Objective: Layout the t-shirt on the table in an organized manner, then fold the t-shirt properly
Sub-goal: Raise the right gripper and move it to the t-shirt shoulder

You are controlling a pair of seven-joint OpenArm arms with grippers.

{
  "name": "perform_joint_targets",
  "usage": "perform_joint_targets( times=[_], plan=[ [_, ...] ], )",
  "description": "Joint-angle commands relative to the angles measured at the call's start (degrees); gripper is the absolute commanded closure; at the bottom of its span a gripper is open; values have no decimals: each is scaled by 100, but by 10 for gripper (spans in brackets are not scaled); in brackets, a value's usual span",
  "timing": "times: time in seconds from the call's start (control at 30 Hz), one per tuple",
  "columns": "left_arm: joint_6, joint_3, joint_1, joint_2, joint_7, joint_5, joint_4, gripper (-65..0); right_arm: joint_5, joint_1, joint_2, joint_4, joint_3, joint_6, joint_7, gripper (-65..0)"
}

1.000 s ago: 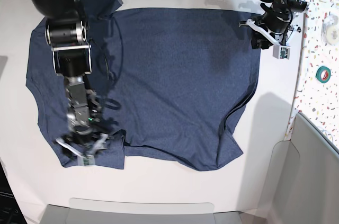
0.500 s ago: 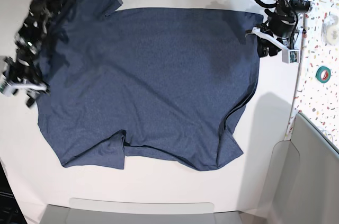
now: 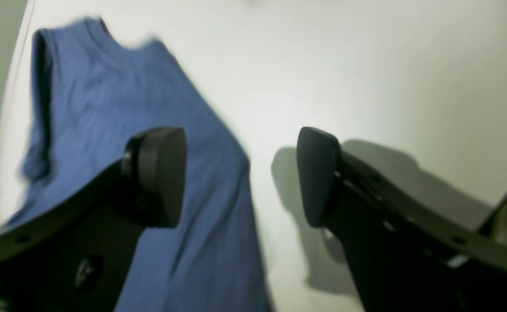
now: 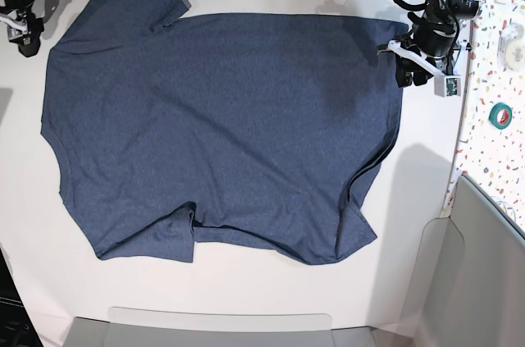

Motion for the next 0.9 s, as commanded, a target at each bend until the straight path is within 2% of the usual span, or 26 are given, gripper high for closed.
perform_joint_targets(
  times=[0.0,0.07,0.13,0.23,0.37,0.5,0.67,0.87],
  plan=[
    [-17,-8,-18,-41,-129,-58,95,-189,227,-123,105,103,56,12,71,-394],
    [-17,-8,-53,-41,-129,-58,95,-189,333,-228,105,94,21,73,53,-394],
    [-17,-8,-88,-41,-129,-58,95,-189,315,-255,87,85,3,346,45,-394],
    [-17,-8,-88,-41,-129,-58,95,-189,245,-237,-115,76,-15,610,-228,-394],
    [-17,-8,-97,-41,-129,-58,95,-189,60,-202,-335,67,-15,654,-711,-394],
    [-17,-8,-167,-41,-129,-58,95,-189,-415,-193,-502,67,-32,671,-799,-394],
    [-17,-8,-176,-41,-129,-58,86,-189,-854,-88,-528,-3,-94,671,-808,-394],
    [-17,1,-238,-41,-129,-58,77,-189,-1171,158,-440,-715,-709,715,-808,-393]
  ],
)
